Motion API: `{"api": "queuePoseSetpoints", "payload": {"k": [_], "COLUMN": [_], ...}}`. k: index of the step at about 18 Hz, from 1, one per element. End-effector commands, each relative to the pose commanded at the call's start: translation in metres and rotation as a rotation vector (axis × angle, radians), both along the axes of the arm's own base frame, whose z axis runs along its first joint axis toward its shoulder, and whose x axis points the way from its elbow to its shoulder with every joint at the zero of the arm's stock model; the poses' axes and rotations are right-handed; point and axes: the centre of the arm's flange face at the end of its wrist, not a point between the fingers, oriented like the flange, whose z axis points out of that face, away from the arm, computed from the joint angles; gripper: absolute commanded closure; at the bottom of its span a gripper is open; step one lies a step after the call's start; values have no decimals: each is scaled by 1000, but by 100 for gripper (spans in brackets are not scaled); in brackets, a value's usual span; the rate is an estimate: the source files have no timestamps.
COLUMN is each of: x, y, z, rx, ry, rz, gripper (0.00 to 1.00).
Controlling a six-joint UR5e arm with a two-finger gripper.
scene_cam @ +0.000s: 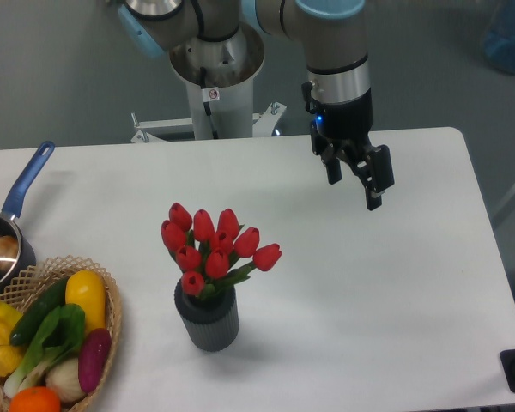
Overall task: Pick up the flowers from the vase
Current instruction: 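Move the open gripper toward the red tulip bouquet in the vase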
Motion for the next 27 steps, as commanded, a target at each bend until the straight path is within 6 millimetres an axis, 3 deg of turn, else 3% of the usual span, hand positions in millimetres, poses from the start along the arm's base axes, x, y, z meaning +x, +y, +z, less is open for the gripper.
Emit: {"api": "queuePoseSetpoints", "payload": {"k": [8, 13, 16, 22, 27], "x": [0, 8, 11, 7, 10], "y": [3, -2, -2, 12, 11], "z": [-6, -40, -50, -88, -97], "rx": [2, -26, -40, -70, 9], "ry": [-12, -73, -87, -154, -258], "rz": [-2, 2, -10, -71, -84], "gripper": [0, 0, 0, 0, 0]}}
